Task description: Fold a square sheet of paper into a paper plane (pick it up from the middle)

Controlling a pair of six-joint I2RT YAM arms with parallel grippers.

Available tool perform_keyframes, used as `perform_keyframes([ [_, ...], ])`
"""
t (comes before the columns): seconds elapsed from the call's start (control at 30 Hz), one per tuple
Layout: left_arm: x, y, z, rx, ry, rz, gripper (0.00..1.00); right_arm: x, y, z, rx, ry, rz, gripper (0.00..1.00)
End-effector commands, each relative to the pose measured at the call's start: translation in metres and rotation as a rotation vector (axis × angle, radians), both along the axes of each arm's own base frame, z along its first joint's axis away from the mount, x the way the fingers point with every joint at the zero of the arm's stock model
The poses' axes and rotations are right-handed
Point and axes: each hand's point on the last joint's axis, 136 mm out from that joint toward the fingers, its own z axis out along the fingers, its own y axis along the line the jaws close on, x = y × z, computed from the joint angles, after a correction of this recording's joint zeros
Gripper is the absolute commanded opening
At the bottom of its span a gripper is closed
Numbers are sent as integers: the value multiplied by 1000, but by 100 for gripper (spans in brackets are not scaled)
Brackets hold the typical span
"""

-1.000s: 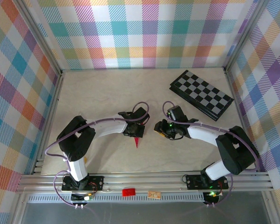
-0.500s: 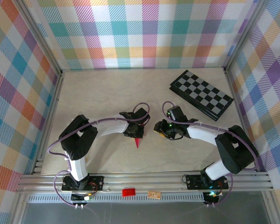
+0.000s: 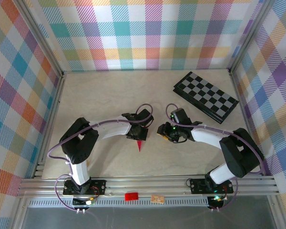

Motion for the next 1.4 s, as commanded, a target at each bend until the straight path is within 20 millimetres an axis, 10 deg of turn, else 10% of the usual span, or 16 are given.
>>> perform_keyframes([
  [0.0,0,5,20,15,-17,15,4,1,1,-3,6,10,-1,41],
  [1.37,-5,14,-13,109,42,8,15,0,1,-10,2,30,-6,42],
])
